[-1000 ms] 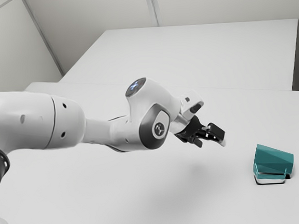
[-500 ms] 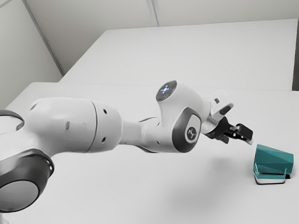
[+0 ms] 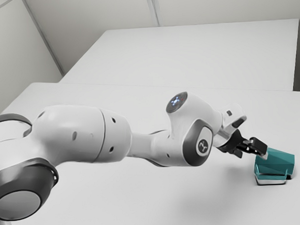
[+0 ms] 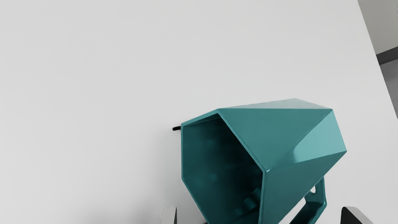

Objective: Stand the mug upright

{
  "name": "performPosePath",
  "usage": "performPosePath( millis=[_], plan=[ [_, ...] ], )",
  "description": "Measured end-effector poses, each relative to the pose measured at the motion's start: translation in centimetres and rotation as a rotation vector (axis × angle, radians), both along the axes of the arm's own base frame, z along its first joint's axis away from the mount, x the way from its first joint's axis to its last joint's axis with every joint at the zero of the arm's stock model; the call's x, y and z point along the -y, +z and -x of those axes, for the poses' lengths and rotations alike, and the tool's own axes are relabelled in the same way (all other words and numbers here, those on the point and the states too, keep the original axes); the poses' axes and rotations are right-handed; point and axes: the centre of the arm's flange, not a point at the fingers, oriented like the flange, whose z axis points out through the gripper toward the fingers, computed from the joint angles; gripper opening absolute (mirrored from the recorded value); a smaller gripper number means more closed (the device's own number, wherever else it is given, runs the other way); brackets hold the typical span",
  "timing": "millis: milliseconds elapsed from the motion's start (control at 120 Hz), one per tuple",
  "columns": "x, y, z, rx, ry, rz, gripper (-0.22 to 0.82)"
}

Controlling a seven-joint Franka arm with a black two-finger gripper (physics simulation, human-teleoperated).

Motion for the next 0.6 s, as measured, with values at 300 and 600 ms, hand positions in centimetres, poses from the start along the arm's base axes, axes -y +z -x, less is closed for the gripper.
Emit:
performPosePath(
  millis=[300, 600],
  plan=[
    [1.3, -1.1, -0.6, 0.013, -0.004, -0.001, 0.56],
    [2.8, -1.8, 0.6, 0.008, -0.022, 0.002, 0.48]
  ],
)
